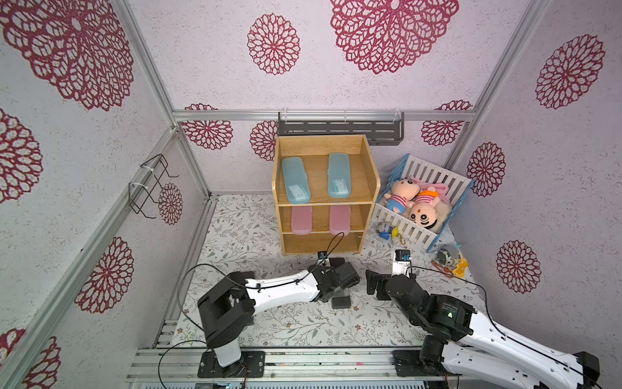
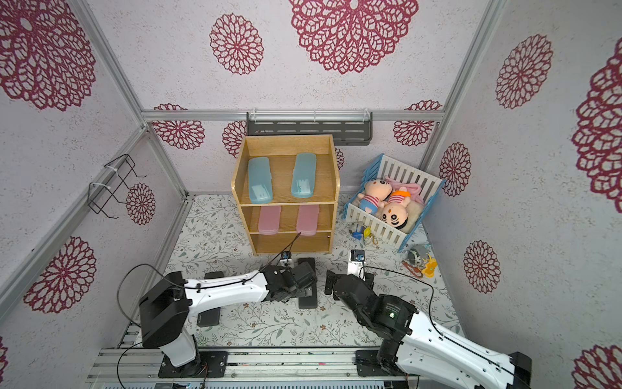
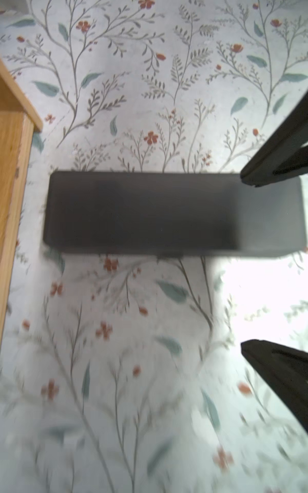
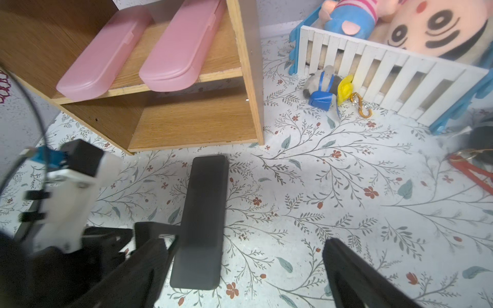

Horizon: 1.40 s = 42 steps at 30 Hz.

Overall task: Place the pencil cases on the shelf according to color
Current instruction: Move the pencil case to the center of the board.

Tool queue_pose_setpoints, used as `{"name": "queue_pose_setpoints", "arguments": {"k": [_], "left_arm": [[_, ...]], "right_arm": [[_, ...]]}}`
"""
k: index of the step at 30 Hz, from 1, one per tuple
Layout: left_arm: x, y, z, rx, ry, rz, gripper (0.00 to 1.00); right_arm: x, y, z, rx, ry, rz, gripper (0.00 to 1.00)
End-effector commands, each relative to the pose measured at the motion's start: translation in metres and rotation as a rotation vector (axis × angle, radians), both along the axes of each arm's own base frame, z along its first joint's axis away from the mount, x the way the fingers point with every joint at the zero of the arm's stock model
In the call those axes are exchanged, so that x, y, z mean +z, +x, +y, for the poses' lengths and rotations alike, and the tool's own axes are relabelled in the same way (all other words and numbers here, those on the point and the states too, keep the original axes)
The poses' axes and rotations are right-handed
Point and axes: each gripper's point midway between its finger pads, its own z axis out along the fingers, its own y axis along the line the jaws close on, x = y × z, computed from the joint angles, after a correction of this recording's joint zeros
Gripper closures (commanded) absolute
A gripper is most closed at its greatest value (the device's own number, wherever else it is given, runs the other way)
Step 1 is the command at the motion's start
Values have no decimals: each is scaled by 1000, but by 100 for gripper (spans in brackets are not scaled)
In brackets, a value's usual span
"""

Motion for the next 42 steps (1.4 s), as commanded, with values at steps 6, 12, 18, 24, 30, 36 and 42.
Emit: {"name": "queue_pose_setpoints", "arguments": {"k": [6, 12, 18, 24, 30, 36, 42], "left_arm": [[7, -41, 159, 244, 310, 24, 3], [3, -60, 221, 385, 235, 3, 3], [-11, -58, 256, 498, 38, -33, 3], [-27, -52, 272, 555, -73, -8, 3], [-43, -39, 277, 580, -76, 80, 3], [-55, -24, 270, 521, 3, 196, 3], [-59, -21, 254, 463, -1, 214, 2]], "right_arm": [[-60, 13, 71, 121, 42, 199, 1], [-87, 15, 115, 190, 70, 251, 1], [-109, 18, 133, 193, 17, 299, 1], [-128, 16, 140, 175, -1, 341, 1], [-141, 18, 137, 135, -57, 363, 1], [-152, 17, 121, 88, -124, 374, 1], [-160, 9, 100, 62, -154, 388, 1]]}}
